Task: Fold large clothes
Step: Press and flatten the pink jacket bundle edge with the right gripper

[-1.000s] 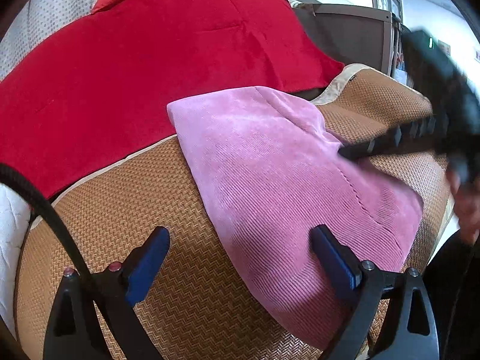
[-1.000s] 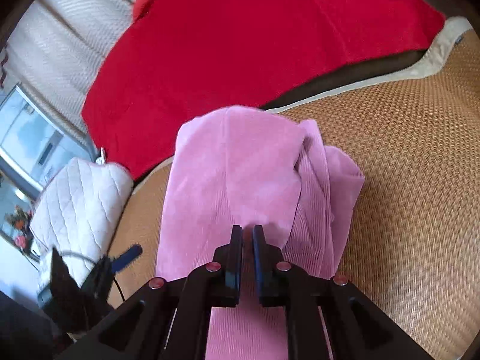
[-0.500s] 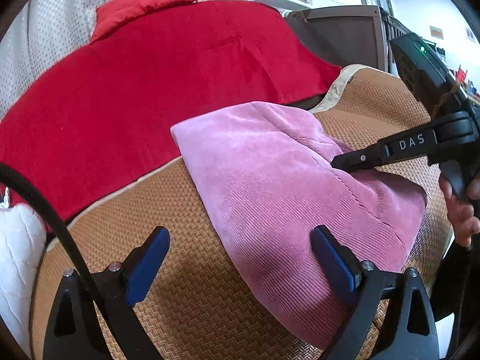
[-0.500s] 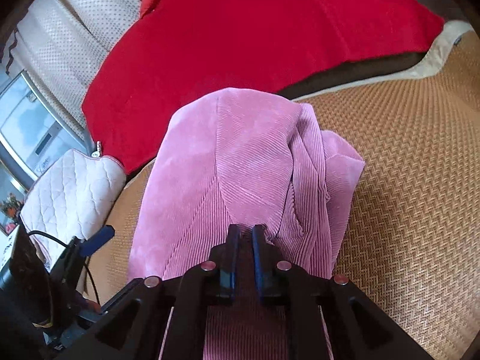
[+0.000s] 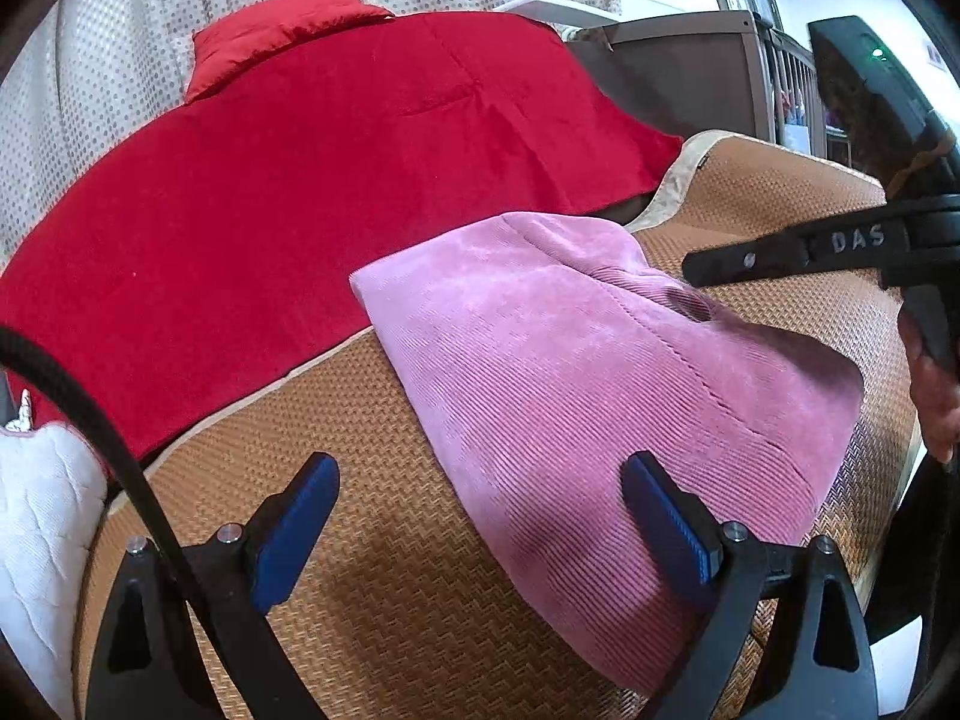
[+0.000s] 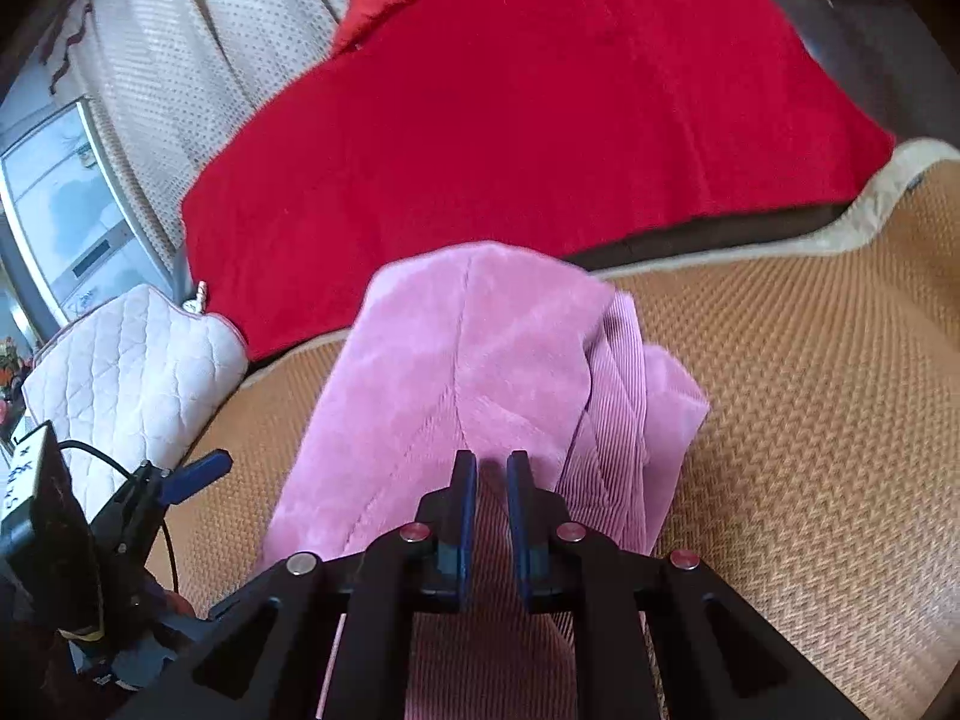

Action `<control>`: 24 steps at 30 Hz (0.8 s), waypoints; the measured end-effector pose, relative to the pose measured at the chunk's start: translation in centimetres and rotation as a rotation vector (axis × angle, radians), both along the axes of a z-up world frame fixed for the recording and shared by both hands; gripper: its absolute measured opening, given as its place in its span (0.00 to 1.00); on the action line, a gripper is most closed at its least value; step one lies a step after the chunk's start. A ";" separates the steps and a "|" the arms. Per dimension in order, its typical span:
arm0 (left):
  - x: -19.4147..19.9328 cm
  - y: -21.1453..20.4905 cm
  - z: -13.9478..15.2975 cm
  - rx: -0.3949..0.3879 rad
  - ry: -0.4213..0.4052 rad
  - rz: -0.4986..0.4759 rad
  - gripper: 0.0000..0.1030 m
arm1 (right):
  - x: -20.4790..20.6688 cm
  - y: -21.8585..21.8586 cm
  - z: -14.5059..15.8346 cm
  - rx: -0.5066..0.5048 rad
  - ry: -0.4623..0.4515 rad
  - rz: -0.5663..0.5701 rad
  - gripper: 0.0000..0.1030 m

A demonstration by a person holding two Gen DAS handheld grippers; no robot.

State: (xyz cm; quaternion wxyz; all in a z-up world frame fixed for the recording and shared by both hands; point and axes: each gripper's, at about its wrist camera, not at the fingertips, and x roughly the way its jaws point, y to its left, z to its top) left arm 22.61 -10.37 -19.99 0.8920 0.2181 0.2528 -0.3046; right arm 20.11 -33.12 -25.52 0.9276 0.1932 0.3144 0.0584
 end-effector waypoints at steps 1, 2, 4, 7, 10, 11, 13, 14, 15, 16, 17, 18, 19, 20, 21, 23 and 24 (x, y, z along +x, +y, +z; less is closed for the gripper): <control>0.1 0.2 0.3 -0.003 0.004 0.007 0.93 | -0.3 -0.2 0.3 0.005 -0.018 -0.006 0.13; 0.2 0.4 0.6 -0.010 0.006 0.020 0.93 | -0.6 -0.3 0.6 0.010 -0.031 -0.010 0.14; 0.6 1.1 1.2 -0.033 0.013 0.051 0.93 | -1.2 -0.8 1.1 0.010 -0.063 -0.033 0.26; 1.5 2.2 2.0 -0.099 0.035 0.090 0.93 | -1.6 -1.4 2.1 0.008 -0.102 -0.077 0.79; 2.9 3.0 2.0 -0.168 0.101 0.126 0.93 | -2.2 -2.1 2.7 -0.001 -0.140 -0.097 0.79; 3.2 3.0 1.9 -0.175 0.117 0.132 0.93 | -2.1 -2.4 2.6 0.011 -0.131 -0.097 0.79; 3.8 2.8 1.4 -0.182 0.153 0.148 0.93 | -2.0 -2.8 2.2 0.043 -0.113 -0.090 0.79; 3.9 2.6 1.3 -0.184 0.163 0.149 0.93 | -1.8 -3.0 2.0 0.054 -0.103 -0.086 0.78; 4.0 2.5 1.2 -0.187 0.170 0.151 0.93 | -1.7 -3.0 1.9 0.051 -0.092 -0.084 0.77; 4.1 2.4 1.2 -0.190 0.173 0.153 0.93 | -1.5 -3.0 1.7 0.036 -0.083 -0.089 0.77; 4.2 2.2 1.1 -0.195 0.181 0.152 0.93 | -1.4 -3.0 1.6 0.022 -0.070 -0.092 0.75; 4.2 1.9 1.0 -0.199 0.189 0.147 0.93 | -1.1 -2.9 1.3 0.019 -0.050 -0.084 0.73; 4.2 1.7 1.0 -0.201 0.195 0.140 0.93 | -0.9 -2.9 1.0 0.029 -0.032 -0.074 0.71; 4.1 1.4 0.9 -0.198 0.201 0.128 0.93 | -0.8 -2.9 0.7 0.041 -0.022 -0.064 0.66; 4.0 1.1 0.7 -0.187 0.199 0.119 0.93 | -0.6 -2.8 0.5 0.043 -0.013 -0.051 0.61; 3.8 0.1 0.2 -0.139 0.188 0.105 0.93 | -0.3 -2.2 0.2 0.007 0.008 -0.033 0.51; 3.6 -0.3 -0.1 -0.113 0.180 0.102 0.93 | 0.0 -1.8 -0.1 -0.018 0.027 -0.028 0.48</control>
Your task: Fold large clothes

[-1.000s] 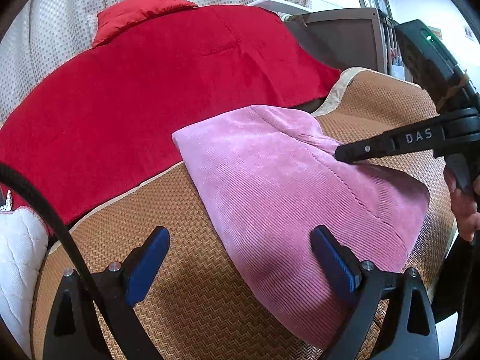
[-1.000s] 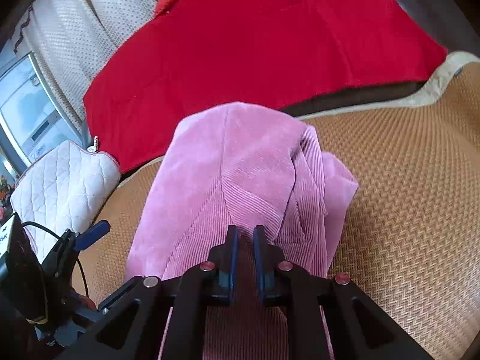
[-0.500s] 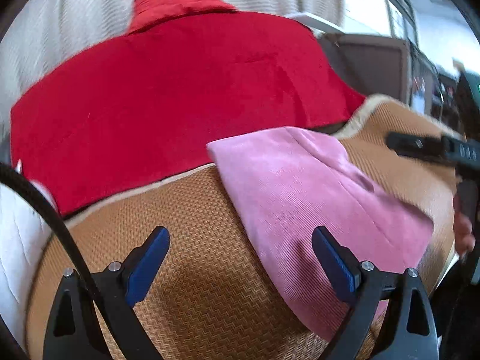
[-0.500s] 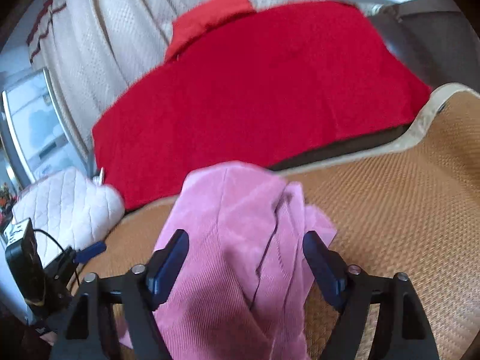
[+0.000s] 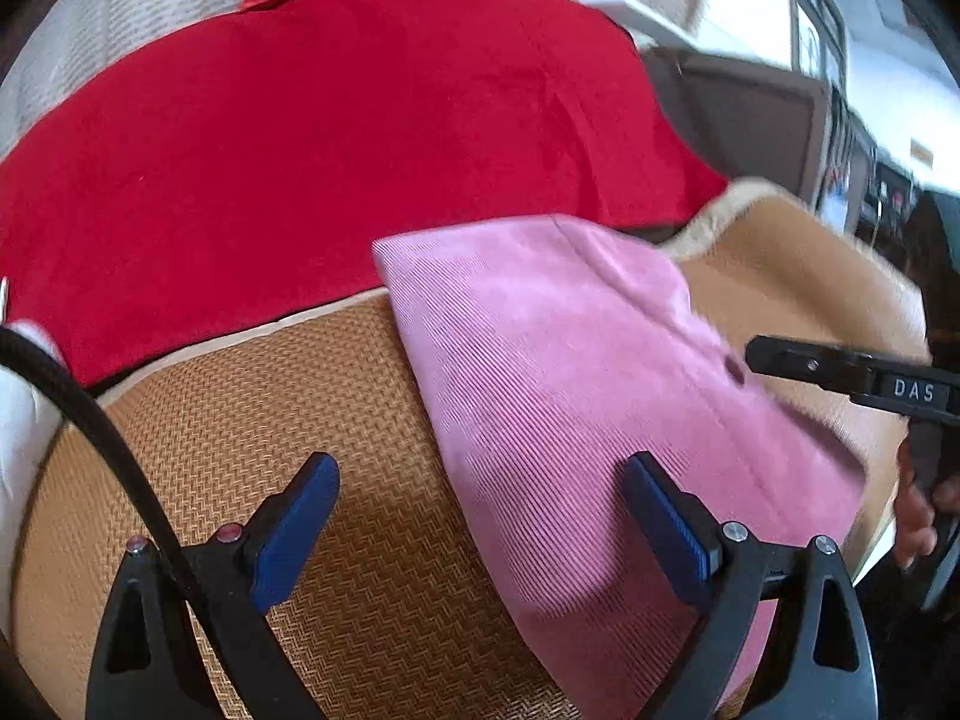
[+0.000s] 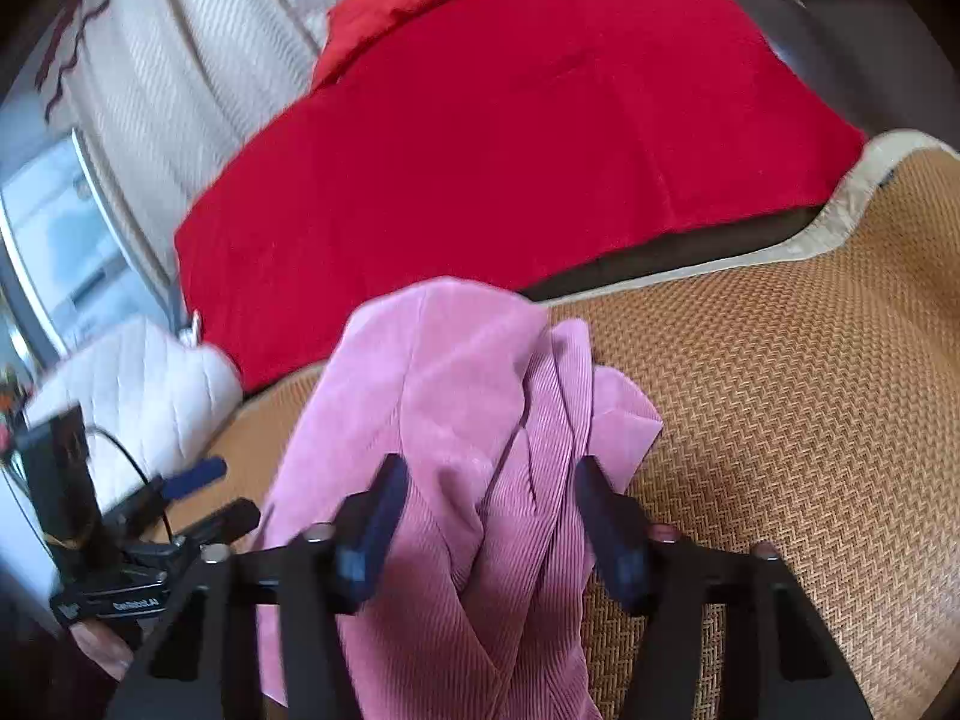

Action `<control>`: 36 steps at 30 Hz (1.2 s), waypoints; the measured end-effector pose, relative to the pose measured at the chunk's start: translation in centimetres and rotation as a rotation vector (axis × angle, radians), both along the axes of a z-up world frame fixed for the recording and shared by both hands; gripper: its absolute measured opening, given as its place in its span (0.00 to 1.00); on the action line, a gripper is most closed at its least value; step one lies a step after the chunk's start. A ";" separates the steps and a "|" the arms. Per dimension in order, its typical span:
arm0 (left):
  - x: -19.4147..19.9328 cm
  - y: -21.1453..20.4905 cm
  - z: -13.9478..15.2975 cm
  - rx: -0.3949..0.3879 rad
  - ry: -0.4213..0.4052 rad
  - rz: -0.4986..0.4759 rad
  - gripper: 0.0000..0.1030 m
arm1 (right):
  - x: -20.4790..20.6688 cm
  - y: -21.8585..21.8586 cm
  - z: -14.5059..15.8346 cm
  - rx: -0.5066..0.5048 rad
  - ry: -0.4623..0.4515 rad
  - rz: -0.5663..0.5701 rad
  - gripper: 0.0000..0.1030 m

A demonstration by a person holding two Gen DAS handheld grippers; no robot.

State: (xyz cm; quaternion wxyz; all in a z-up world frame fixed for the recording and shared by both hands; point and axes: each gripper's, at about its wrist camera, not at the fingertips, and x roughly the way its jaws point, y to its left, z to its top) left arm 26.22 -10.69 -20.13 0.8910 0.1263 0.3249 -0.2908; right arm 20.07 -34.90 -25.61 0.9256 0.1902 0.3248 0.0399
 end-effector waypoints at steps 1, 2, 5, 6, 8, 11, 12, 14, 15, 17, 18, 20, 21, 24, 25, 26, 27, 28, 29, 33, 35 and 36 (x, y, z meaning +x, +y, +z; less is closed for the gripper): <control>-0.2 -0.2 -0.2 0.008 -0.011 -0.002 0.93 | 0.3 0.3 -0.5 -0.011 0.026 0.007 0.48; -0.3 -0.3 -0.2 0.008 -0.017 -0.004 0.93 | 0.9 0.6 -1.2 -0.015 0.068 0.021 0.48; -0.4 -0.6 -0.1 0.019 -0.029 -0.007 0.93 | 2.0 1.0 -2.8 -0.023 0.151 0.032 0.47; -0.4 -0.6 0.0 0.021 -0.031 -0.006 0.93 | 1.9 0.8 -2.5 -0.014 0.140 0.030 0.48; -0.5 -0.6 0.0 0.018 -0.025 -0.004 0.93 | 1.3 0.2 -1.7 0.005 0.098 0.008 0.48; -0.6 -0.4 0.1 0.015 -0.020 -0.003 0.93 | 1.2 -0.6 -0.1 0.025 0.018 -0.022 0.48; -0.8 -0.3 0.1 0.015 -0.021 -0.002 0.93 | 1.4 -0.5 0.8 0.030 -0.023 -0.017 0.48; -0.8 -0.1 0.1 0.017 -0.026 -0.003 0.93 | 2.0 0.1 2.1 -0.008 -0.074 -0.002 0.48; -0.9 -0.1 0.0 0.018 -0.028 -0.002 0.93 | 2.6 0.6 2.5 -0.035 -0.075 0.011 0.47; -0.9 -0.1 0.1 0.019 -0.030 -0.001 0.93 | 4.3 1.3 2.5 -0.039 -0.041 0.042 0.38; -1.0 -0.1 0.1 0.020 -0.033 -0.002 0.93 | 5.9 1.4 1.7 -0.024 0.008 0.052 0.38; -1.0 -0.2 0.1 0.023 -0.033 -0.005 0.93 | 8.0 1.0 -0.3 0.002 0.105 0.053 0.38; -1.1 -0.2 0.1 0.026 -0.034 -0.006 0.93 | 8.9 0.6 -1.5 0.033 0.154 0.062 0.38; -1.1 -0.5 0.2 0.032 -0.046 -0.015 0.93 | 9.7 -1.1 -2.8 0.174 0.176 0.041 0.37; -1.1 -0.6 0.2 0.036 -0.049 -0.015 0.93 | 9.6 -1.3 -2.8 0.182 0.173 0.037 0.37; -1.1 -0.7 0.2 0.037 -0.050 -0.015 0.93 | 9.2 -1.4 -2.7 0.172 0.164 0.030 0.37; -1.0 -0.7 0.1 0.038 -0.050 -0.014 0.93 | 8.9 -1.3 -2.5 0.156 0.158 0.028 0.37; -1.0 -0.7 0.1 0.040 -0.051 -0.012 0.93 | 8.6 -1.1 -2.2 0.140 0.152 0.033 0.37; -1.0 -0.7 0.2 0.042 -0.053 -0.012 0.93 | 8.3 -1.1 -1.8 0.133 0.144 0.041 0.39; -0.6 -0.2 0.5 0.028 -0.024 -0.018 0.93 | 6.4 -2.9 -0.8 0.208 0.104 0.037 0.67; 0.0 0.5 0.9 -0.010 0.012 -0.015 0.93 | 5.6 -4.5 -0.9 0.264 0.109 0.036 0.72; 0.4 1.0 1.1 -0.040 0.038 -0.010 0.93 | 5.5 -5.4 -1.2 0.300 0.125 0.031 0.72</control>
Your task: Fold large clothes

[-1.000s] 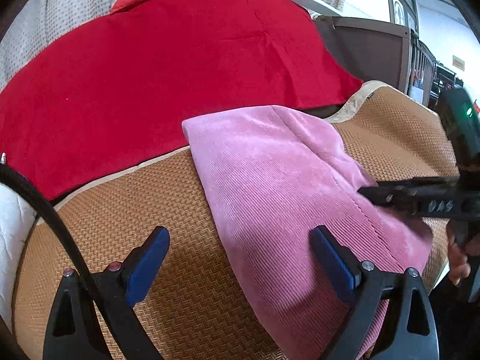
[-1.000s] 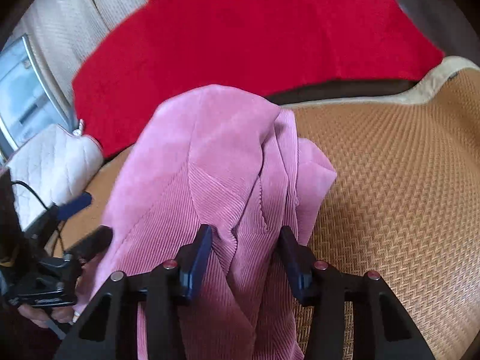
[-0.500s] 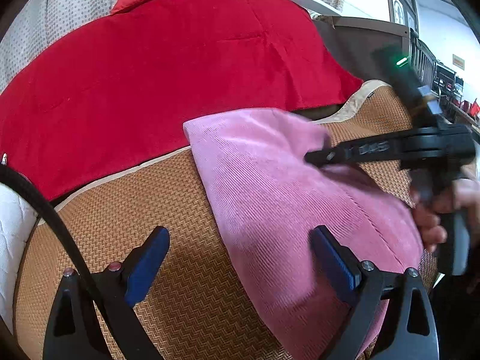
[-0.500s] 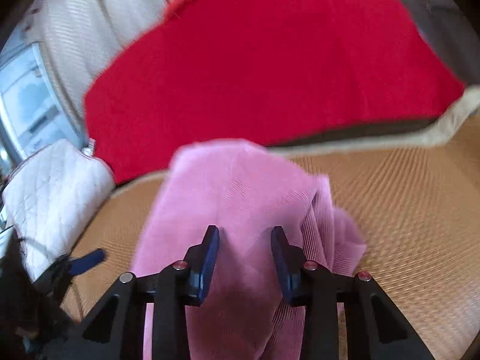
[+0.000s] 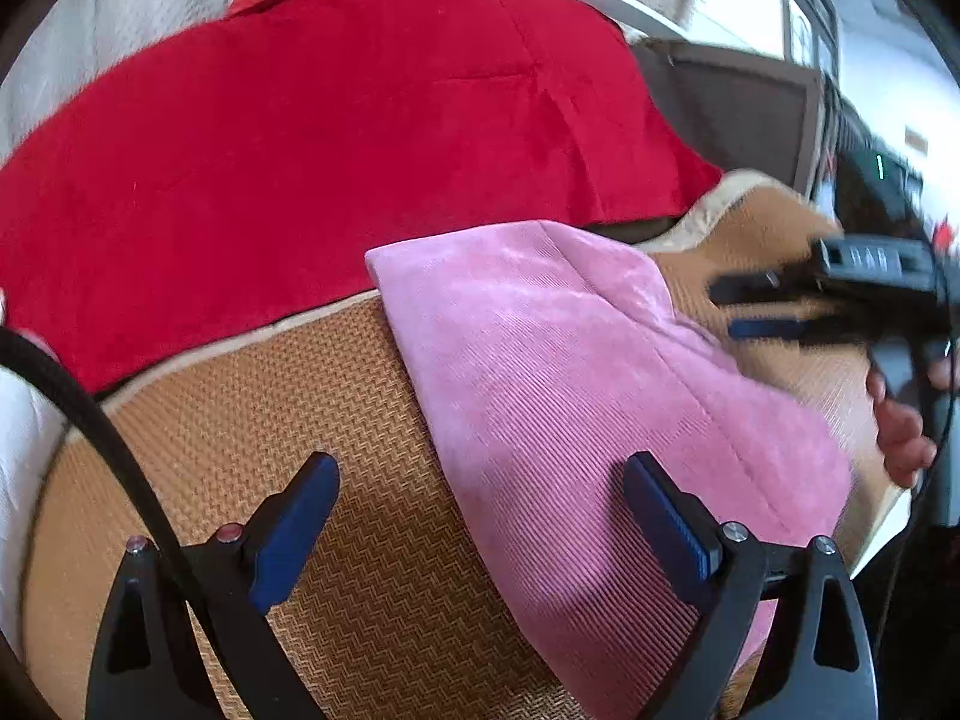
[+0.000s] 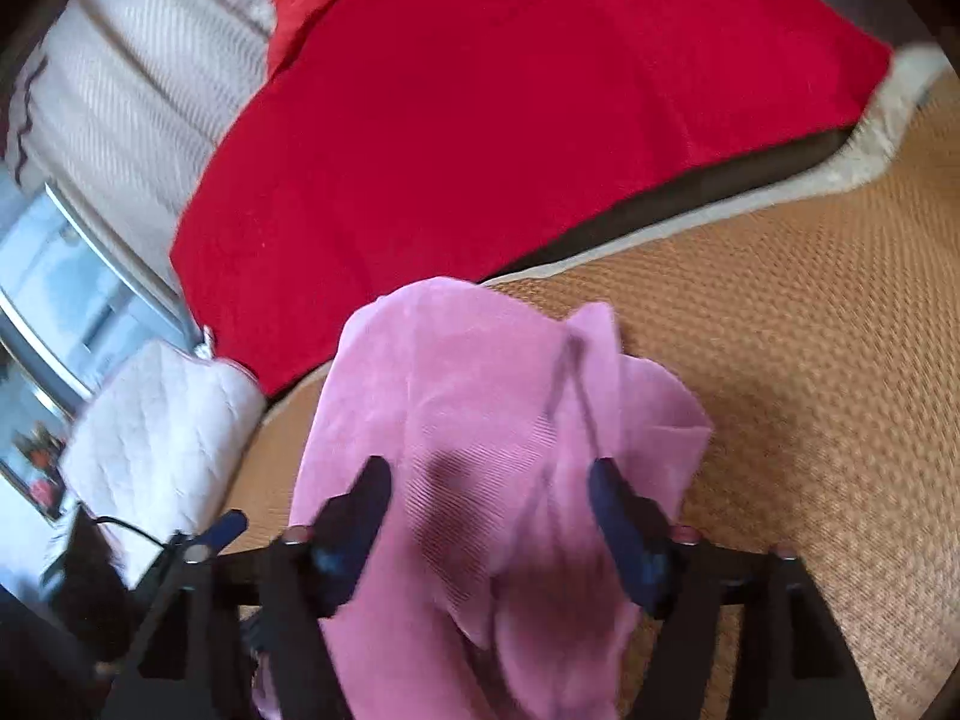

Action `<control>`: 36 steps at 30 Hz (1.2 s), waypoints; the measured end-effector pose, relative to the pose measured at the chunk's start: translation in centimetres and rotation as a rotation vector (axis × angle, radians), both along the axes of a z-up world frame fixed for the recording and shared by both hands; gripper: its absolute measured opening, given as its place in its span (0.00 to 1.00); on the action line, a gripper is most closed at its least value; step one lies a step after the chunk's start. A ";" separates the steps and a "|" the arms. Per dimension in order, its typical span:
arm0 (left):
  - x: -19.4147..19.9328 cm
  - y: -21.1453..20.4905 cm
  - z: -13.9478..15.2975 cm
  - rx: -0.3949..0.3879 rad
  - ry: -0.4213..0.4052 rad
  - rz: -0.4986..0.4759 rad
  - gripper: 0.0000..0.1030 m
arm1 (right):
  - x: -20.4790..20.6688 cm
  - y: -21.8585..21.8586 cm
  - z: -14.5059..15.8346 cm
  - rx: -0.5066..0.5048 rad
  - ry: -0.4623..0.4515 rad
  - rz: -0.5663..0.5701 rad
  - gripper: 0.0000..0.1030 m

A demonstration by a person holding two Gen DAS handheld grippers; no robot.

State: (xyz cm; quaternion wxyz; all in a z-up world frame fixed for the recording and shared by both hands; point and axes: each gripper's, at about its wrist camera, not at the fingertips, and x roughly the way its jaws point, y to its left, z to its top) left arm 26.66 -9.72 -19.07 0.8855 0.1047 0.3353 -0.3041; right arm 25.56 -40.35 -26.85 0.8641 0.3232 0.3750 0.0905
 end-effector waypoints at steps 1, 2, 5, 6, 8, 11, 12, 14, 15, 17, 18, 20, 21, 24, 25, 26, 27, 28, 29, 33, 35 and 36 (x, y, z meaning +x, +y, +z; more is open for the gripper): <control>0.5 0.4 0.1 -0.034 0.033 -0.002 0.93 | -0.2 -1.2 -0.7 0.055 0.027 -0.011 0.72; 1.1 0.9 0.1 -0.077 0.082 -0.012 0.93 | -0.1 -1.8 -1.2 0.096 0.040 -0.017 0.72; 2.8 1.8 -0.3 -0.168 0.222 -0.012 0.93 | -0.3 -3.6 -3.0 0.230 0.088 -0.016 0.73; 3.2 1.8 -0.7 -0.181 0.263 -0.007 0.93 | -0.2 -3.8 -3.5 0.253 0.101 -0.011 0.73; 4.1 1.9 -1.4 -0.214 0.344 -0.009 0.93 | -0.1 -3.8 -4.0 0.261 0.112 0.007 0.73; 4.5 1.5 -2.1 -0.255 0.429 -0.061 0.93 | 0.2 -3.6 -4.6 0.267 0.131 0.045 0.73; 4.6 1.3 -2.3 -0.268 0.455 -0.078 0.93 | 0.4 -3.4 -4.8 0.263 0.143 0.061 0.73; 4.8 1.1 -2.7 -0.284 0.482 -0.082 0.93 | 0.6 -3.2 -5.3 0.254 0.160 0.075 0.73; 4.7 1.1 -2.8 -0.289 0.493 -0.082 0.93 | 0.7 -3.2 -5.6 0.260 0.162 0.081 0.73; 4.8 0.9 -3.1 -0.308 0.524 -0.094 0.93 | 1.1 -3.2 -6.3 0.288 0.172 0.099 0.73; 4.8 0.8 -3.3 -0.317 0.543 -0.103 0.93 | 1.1 -3.2 -6.7 0.305 0.174 0.105 0.73; 5.0 0.7 -3.8 -0.333 0.576 -0.116 0.93 | 1.4 -3.0 -7.5 0.338 0.180 0.125 0.74; 5.0 0.6 -3.9 -0.340 0.584 -0.116 0.93 | 1.6 -2.7 -7.7 0.347 0.179 0.136 0.74; 5.1 0.5 -4.3 -0.354 0.597 -0.105 0.93 | 2.2 -2.0 -7.7 0.379 0.149 0.159 0.76; 5.4 0.2 -4.5 -0.366 0.605 -0.101 0.93 | 2.3 -1.7 -7.5 0.382 0.142 0.158 0.76; 5.5 0.1 -4.6 -0.376 0.611 -0.098 0.93 | 2.4 -1.4 -7.5 0.385 0.131 0.159 0.76; 5.6 0.2 -4.8 -0.391 0.620 -0.092 0.93 | 2.7 -1.0 -7.5 0.388 0.126 0.161 0.77; 5.8 0.3 -4.9 -0.402 0.629 -0.085 0.93 | 2.9 -0.6 -7.5 0.385 0.121 0.160 0.77; 5.8 0.4 -4.9 -0.411 0.633 -0.078 0.93 | 3.0 -0.2 -7.4 0.381 0.110 0.160 0.77; 5.5 0.4 -4.5 -0.401 0.588 -0.069 0.83 | 3.6 1.5 -7.1 0.358 0.080 0.163 0.73; 5.2 0.1 -4.0 -0.382 0.551 -0.073 0.75 | 3.5 1.7 -7.2 0.359 0.084 0.162 0.65; 5.2 0.0 -3.8 -0.377 0.538 -0.072 0.73 | 3.6 1.7 -7.2 0.375 0.085 0.161 0.61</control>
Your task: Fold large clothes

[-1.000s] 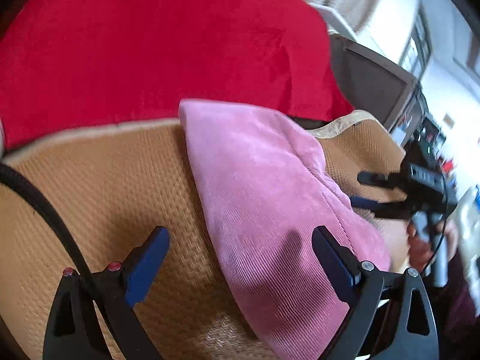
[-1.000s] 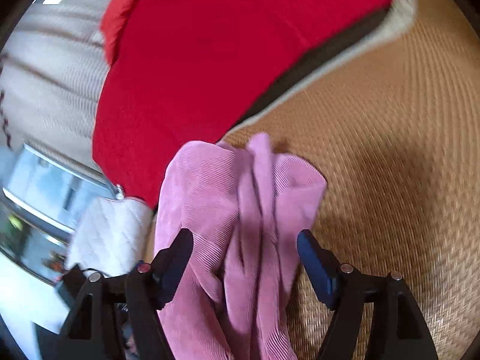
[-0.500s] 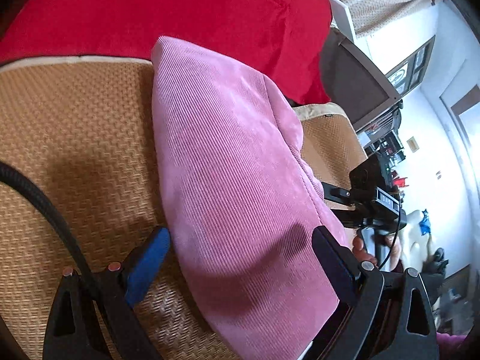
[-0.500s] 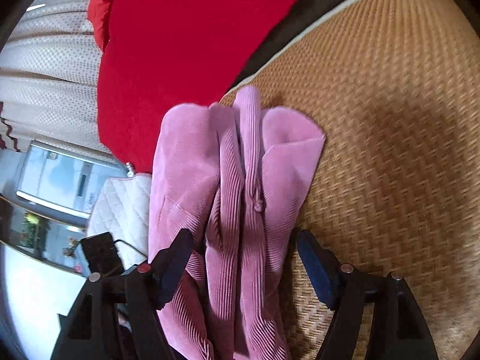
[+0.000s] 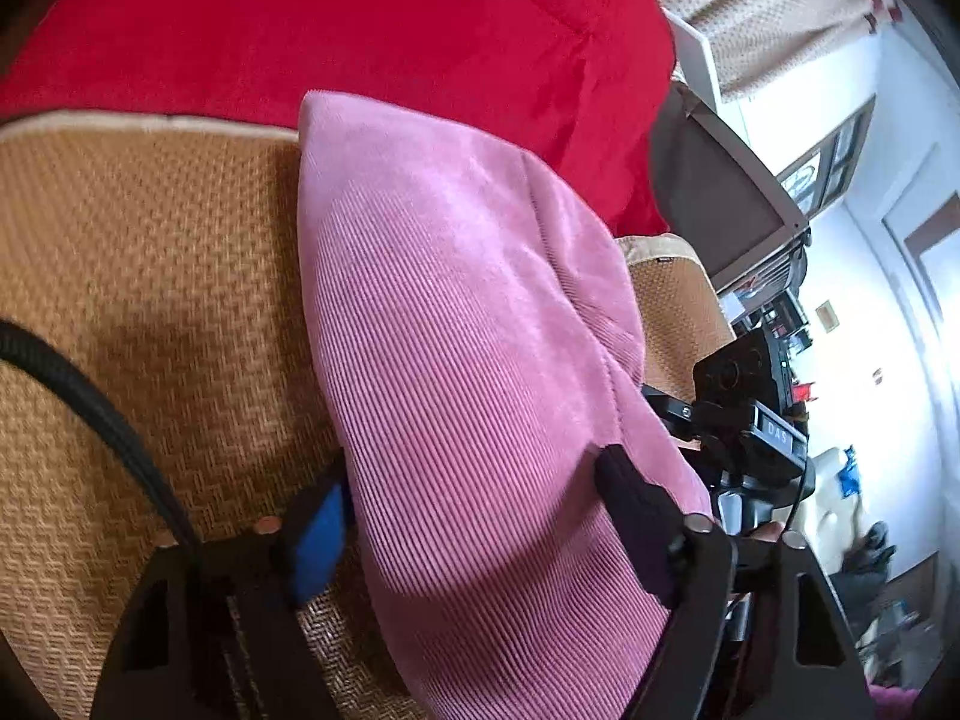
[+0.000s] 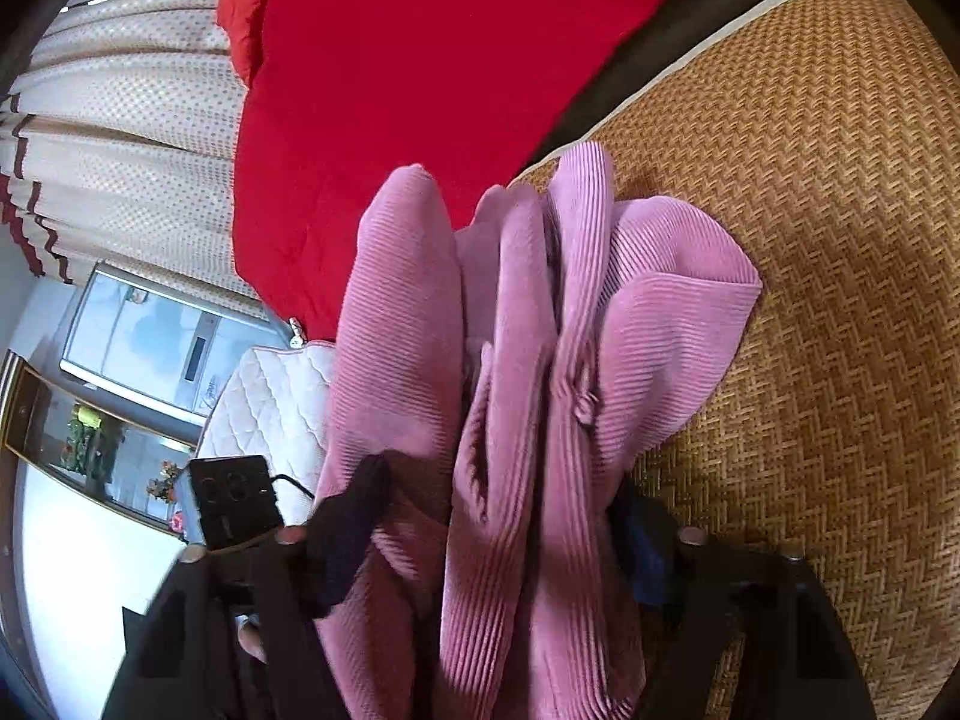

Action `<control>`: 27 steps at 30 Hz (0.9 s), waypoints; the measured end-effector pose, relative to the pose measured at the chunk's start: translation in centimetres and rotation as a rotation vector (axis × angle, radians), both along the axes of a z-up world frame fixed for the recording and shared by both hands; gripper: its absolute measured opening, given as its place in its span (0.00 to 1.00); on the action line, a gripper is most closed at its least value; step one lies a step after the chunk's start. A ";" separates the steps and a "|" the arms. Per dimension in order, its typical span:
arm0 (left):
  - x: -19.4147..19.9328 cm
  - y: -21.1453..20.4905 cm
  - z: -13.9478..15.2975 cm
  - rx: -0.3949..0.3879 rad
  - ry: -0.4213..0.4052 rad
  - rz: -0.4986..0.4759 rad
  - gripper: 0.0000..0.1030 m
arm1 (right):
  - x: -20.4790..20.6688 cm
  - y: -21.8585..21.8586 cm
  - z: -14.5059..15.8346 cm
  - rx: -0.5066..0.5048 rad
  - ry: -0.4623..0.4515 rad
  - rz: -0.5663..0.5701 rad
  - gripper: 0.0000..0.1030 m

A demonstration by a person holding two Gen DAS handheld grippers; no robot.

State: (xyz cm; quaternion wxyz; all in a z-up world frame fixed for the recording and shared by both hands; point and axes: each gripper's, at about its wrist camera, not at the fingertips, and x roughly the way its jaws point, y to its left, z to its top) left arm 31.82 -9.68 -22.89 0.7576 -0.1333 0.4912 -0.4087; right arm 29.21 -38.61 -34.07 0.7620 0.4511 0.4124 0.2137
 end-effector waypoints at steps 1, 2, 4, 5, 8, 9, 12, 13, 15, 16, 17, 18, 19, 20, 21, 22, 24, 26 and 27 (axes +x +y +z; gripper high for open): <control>0.0 -0.1 0.2 0.004 -0.009 0.005 0.71 | 0.1 -0.2 0.0 0.018 0.004 -0.003 0.59; 0.1 0.0 0.3 0.006 -0.012 0.008 0.69 | 0.2 -0.1 -0.1 0.031 0.007 -0.006 0.56; 0.2 0.3 0.5 0.007 -0.017 0.018 0.66 | 0.3 0.1 0.0 0.044 0.002 -0.012 0.54; 0.3 0.7 0.7 0.006 -0.020 0.022 0.65 | 0.5 0.4 0.2 0.043 -0.005 -0.012 0.53; 0.5 1.8 1.4 0.009 -0.041 0.041 0.64 | 0.7 1.4 1.2 0.041 -0.038 -0.008 0.52; 0.5 2.2 1.6 0.007 -0.046 0.050 0.64 | 0.9 1.8 1.6 0.038 -0.051 -0.004 0.52; 0.7 3.8 2.5 0.003 -0.069 0.082 0.64 | 1.5 3.1 2.9 0.043 -0.101 0.010 0.52; 0.7 4.5 2.9 0.001 -0.084 0.097 0.64 | 1.6 3.5 3.2 0.043 -0.114 0.017 0.52; 0.8 5.5 3.3 0.006 -0.108 0.120 0.64 | 1.8 4.7 3.9 0.028 -0.146 0.037 0.51; 0.8 5.8 3.5 0.014 -0.119 0.130 0.64 | 2.0 5.2 4.1 0.024 -0.151 0.046 0.51; 0.9 6.1 3.4 0.027 -0.127 0.139 0.64 | 2.1 5.6 3.8 0.024 -0.148 0.056 0.51; 1.0 6.2 3.2 0.049 -0.132 0.148 0.64 | 2.3 6.1 3.4 0.016 -0.134 0.064 0.51; 1.1 6.0 2.5 0.103 -0.130 0.153 0.64 | 2.6 6.4 2.9 -0.006 -0.114 0.065 0.51; 1.3 5.6 1.7 0.155 -0.119 0.154 0.65 | 2.9 6.7 2.3 -0.032 -0.085 0.062 0.51; 1.5 5.3 1.1 0.192 -0.107 0.162 0.67 | 3.0 6.7 1.7 -0.046 -0.062 0.055 0.50; 1.7 5.3 0.7 0.200 -0.097 0.169 0.68 | 3.0 6.6 1.6 -0.050 -0.053 0.047 0.50; 1.7 5.4 1.1 0.196 -0.105 0.165 0.68 | 2.9 6.4 1.8 -0.071 -0.052 0.041 0.50; 1.6 5.6 1.2 0.203 -0.107 0.166 0.68 | 2.5 6.2 2.0 -0.073 -0.042 0.039 0.51; 1.7 5.7 1.2 0.200 -0.101 0.172 0.68 | 2.4 6.2 2.1 -0.074 -0.027 0.043 0.52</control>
